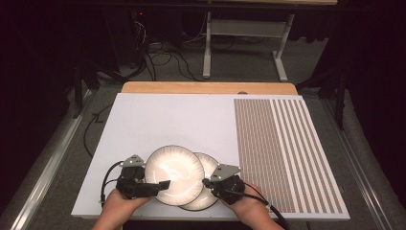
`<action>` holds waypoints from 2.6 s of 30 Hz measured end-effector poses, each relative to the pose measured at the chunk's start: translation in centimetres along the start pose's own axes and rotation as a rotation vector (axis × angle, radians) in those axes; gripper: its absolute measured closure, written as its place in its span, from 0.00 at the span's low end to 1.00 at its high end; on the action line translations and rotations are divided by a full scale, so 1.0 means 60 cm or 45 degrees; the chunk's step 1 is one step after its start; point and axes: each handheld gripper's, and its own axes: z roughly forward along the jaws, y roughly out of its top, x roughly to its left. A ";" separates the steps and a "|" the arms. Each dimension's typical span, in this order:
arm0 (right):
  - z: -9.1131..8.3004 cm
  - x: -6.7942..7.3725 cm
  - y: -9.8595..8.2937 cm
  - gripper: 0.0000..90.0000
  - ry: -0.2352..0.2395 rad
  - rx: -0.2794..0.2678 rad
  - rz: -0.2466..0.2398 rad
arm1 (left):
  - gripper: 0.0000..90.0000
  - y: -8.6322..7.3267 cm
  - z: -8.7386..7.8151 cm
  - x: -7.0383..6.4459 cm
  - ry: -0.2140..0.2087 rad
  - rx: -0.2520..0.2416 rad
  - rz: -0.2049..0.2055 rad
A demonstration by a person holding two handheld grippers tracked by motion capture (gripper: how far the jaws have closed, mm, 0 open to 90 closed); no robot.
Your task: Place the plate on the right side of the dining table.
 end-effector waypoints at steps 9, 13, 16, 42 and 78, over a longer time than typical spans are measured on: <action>0.001 0.001 0.000 1.00 -0.002 0.008 0.010 | 0.59 0.001 -0.008 0.008 -0.009 -0.022 -0.075; 0.000 0.001 -0.001 1.00 -0.004 -0.003 0.022 | 0.63 0.001 -0.009 0.008 -0.015 -0.047 -0.093; -0.003 -0.001 -0.001 1.00 -0.011 -0.005 0.022 | 0.67 -0.001 -0.012 0.013 -0.024 -0.071 -0.123; -0.054 -0.021 -0.004 0.89 -0.038 -0.149 0.091 | 0.84 -0.008 -0.024 0.018 -0.092 -0.297 -0.187; -0.190 -0.093 -0.079 0.10 -0.290 -0.457 0.257 | 0.88 -0.004 -0.061 0.005 0.103 -0.571 0.105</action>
